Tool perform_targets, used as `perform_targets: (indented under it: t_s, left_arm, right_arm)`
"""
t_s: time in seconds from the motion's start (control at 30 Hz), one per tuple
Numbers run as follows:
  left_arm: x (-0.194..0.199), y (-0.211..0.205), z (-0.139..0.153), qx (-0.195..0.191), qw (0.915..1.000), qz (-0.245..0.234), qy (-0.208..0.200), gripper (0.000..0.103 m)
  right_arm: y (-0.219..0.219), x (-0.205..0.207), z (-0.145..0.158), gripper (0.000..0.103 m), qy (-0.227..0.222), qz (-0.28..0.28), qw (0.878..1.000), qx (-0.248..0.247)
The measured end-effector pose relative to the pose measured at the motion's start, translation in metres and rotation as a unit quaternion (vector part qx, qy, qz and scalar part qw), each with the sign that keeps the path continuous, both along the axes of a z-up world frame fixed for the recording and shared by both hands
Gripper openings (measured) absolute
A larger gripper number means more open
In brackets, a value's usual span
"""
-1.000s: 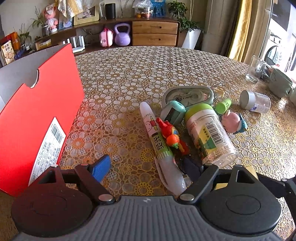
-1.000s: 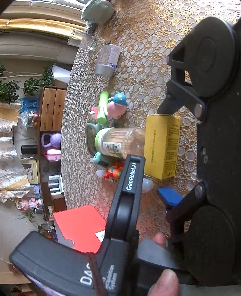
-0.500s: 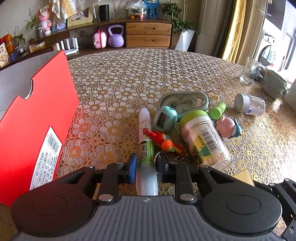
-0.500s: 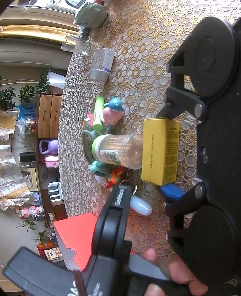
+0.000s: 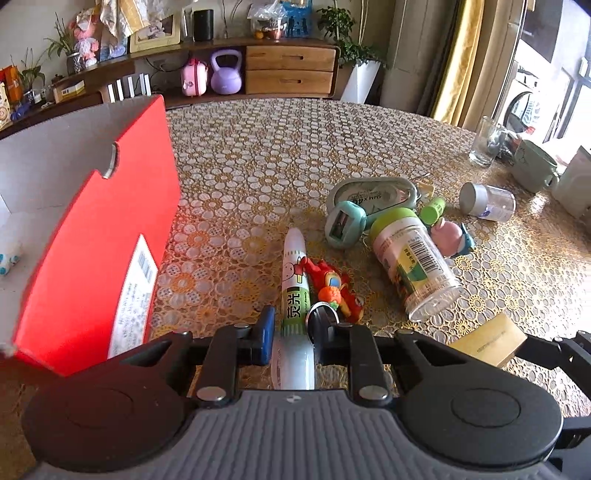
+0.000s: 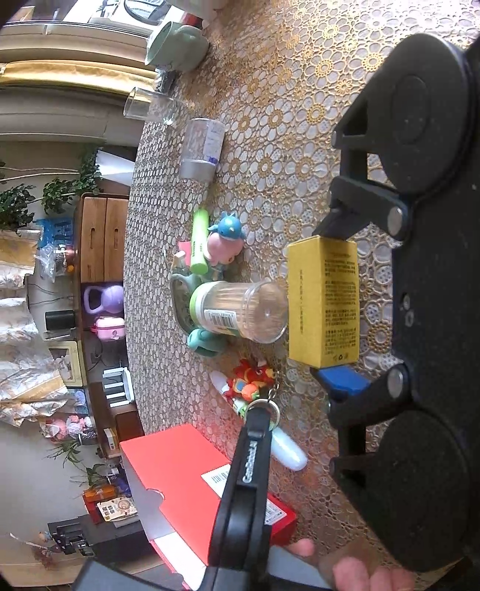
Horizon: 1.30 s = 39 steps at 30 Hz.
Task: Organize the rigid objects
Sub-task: 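Grasp the yellow box with the right tool while the left tool grasps the white-green marker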
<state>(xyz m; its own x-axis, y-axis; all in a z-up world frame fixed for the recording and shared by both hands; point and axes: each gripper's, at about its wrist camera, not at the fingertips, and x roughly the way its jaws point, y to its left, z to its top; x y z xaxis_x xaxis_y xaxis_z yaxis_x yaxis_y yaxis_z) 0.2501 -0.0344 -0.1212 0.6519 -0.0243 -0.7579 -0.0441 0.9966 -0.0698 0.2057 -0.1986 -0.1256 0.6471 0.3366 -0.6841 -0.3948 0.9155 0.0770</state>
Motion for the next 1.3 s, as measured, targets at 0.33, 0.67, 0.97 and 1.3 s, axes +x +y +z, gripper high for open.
perform_targets:
  t_s: [0.33,0.67,0.97,1.3]
  left_arm:
    - [-0.021,-0.002,0.008,0.023,0.9991,-0.029,-0.020,0.021]
    - [-0.034,-0.008,0.037,0.011,0.9955,-0.073,-0.058,0.007]
    - [-0.036,-0.014,0.022,0.012,0.9940,-0.105,-0.027,0.010]
    - [-0.012,-0.027,0.007,0.019,0.9936,-0.105,-0.036,0.033]
  right_arm:
    - [-0.005,-0.009,0.000,0.069,0.007,-0.003,1.000,0.001]
    - [-0.010,-0.015,0.009,0.068,-0.005,-0.002,1.000,0.006]
    - [-0.019,-0.020,0.005,0.069,0.007,0.003,1.000,0.020]
    - [-0.020,-0.017,0.001,0.069,0.016,0.009,0.999,0.026]
